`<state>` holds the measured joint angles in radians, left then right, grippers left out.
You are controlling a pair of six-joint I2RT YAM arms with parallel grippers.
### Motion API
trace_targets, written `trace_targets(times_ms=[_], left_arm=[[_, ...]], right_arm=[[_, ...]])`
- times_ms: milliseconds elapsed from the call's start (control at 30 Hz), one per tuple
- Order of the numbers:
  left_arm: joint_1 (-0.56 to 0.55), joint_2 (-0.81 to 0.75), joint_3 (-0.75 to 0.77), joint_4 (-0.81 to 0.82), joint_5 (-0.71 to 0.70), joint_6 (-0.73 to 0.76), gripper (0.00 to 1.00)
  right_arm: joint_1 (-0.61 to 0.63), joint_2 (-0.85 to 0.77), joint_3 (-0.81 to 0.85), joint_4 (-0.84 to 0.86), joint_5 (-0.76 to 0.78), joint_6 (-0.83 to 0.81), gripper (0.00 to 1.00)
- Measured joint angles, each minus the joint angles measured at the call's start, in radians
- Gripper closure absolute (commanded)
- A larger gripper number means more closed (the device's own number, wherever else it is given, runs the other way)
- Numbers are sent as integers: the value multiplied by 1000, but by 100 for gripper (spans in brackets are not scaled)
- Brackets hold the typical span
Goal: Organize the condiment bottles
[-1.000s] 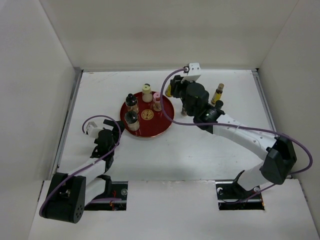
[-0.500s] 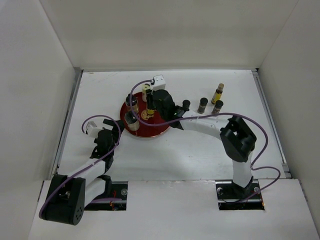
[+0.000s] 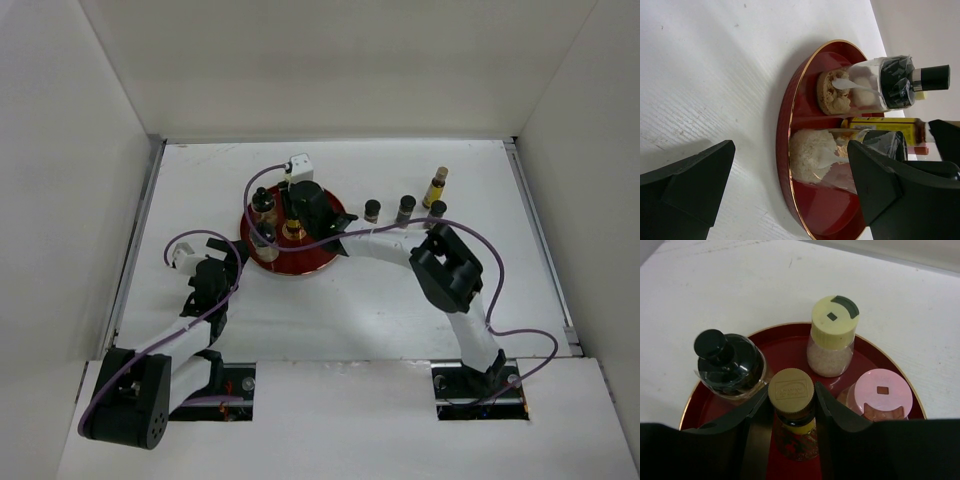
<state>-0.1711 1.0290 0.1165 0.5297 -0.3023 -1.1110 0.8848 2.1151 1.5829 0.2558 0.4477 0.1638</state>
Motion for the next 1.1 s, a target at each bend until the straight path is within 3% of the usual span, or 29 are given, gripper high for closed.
trace_targets(times_ms=[67, 300, 500, 567, 600, 667, 733, 767, 833, 967, 1100], left_arm=[[0, 4, 0, 1, 0, 0, 0], [0, 16, 0, 5, 0, 0, 0], [-2, 23, 0, 6, 0, 0, 0], [-2, 23, 0, 7, 0, 0, 0], [-2, 23, 0, 7, 0, 1, 0], [-1, 22, 0, 7, 0, 0, 0], [-2, 18, 0, 7, 0, 1, 0], [-2, 16, 0, 7, 0, 1, 0], [-2, 14, 0, 7, 0, 2, 0], [-2, 3, 0, 6, 0, 2, 0], [-2, -26, 0, 5, 2, 2, 0]], right_arm=[[0, 12, 0, 10, 2, -5, 67], [0, 10, -18, 61, 3, -6, 37], [10, -76, -97, 87, 3, -6, 26], [15, -149, -150, 95, -2, -2, 26], [19, -195, -183, 102, -5, 1, 33], [18, -299, -257, 119, -14, 10, 52], [3, -409, -332, 131, -30, 24, 79], [-15, -457, -362, 136, -38, 31, 84], [-87, -557, -426, 138, -53, 60, 83], [-314, -672, -474, 70, -51, 106, 70], [-512, -674, -473, -44, -4, 126, 46]])
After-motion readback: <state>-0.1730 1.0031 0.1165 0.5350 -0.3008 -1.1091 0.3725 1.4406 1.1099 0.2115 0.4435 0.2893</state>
